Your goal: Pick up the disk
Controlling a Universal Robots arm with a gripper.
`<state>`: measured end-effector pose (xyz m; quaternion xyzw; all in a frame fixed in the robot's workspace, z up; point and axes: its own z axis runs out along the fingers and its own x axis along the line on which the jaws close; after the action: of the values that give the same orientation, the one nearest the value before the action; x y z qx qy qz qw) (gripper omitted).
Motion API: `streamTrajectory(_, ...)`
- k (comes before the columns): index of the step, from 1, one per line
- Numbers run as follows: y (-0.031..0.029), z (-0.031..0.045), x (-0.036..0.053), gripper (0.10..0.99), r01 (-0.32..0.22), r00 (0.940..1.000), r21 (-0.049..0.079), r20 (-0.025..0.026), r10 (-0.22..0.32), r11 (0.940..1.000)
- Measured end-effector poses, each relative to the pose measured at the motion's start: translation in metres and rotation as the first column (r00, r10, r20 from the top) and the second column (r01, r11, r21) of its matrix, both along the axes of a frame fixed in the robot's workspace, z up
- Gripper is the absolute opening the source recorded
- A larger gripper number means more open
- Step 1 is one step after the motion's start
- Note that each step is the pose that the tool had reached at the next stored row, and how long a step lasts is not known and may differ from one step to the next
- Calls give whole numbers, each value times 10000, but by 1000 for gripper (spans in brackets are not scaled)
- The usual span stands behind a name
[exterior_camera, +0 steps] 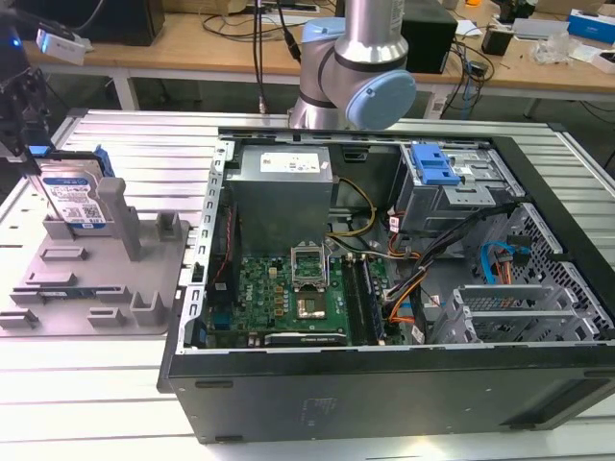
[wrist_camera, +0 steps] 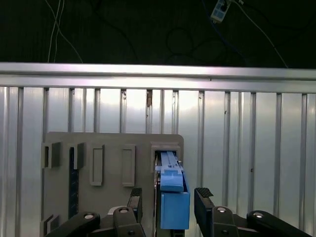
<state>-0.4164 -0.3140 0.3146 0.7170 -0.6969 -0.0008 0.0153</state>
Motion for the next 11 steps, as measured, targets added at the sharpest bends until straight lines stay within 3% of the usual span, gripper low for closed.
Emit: streamTrajectory(11, 21, -61, -3, 541, -174, 9998, -1, 47, 174, 9998)
